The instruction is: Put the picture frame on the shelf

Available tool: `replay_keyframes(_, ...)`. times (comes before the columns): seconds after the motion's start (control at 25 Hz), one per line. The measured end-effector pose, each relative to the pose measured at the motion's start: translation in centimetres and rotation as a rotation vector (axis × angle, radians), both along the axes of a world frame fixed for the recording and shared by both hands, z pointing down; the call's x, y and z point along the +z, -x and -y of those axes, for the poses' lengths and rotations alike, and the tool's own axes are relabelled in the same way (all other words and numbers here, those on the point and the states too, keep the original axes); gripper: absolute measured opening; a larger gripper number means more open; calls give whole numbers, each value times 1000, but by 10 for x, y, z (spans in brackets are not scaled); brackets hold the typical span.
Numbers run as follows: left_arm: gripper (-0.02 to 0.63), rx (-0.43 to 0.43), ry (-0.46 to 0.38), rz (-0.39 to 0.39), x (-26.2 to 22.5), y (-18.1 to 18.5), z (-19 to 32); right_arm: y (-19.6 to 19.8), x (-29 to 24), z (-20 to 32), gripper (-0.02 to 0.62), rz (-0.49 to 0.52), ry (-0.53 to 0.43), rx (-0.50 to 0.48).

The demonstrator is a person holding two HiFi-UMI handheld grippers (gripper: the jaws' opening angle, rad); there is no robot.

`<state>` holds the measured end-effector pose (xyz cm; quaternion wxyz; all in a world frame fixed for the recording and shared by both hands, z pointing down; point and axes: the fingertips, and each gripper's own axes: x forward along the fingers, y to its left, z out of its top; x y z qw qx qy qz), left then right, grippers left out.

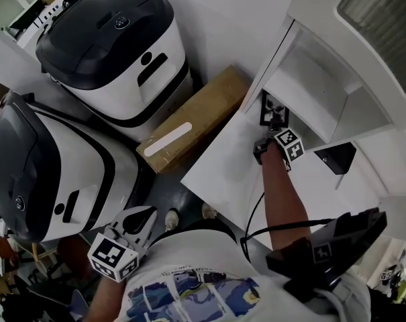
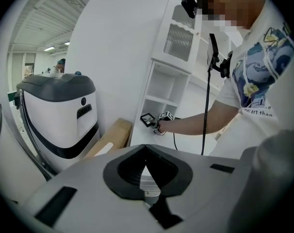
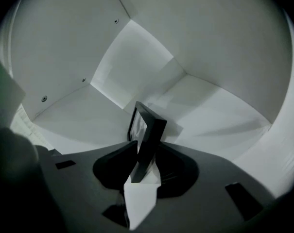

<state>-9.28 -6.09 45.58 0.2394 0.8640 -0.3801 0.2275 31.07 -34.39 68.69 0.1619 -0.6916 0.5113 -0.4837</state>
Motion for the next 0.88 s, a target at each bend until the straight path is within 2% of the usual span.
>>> replay_keyframes(0.52, 12, 13, -8, 5, -1, -1, 4, -9, 4, -1, 209, -249, 117, -110)
replay_keyframes(0.88, 12, 14, -11, 3, -2, -3, 5, -12, 4, -2, 257, -378, 192, -152)
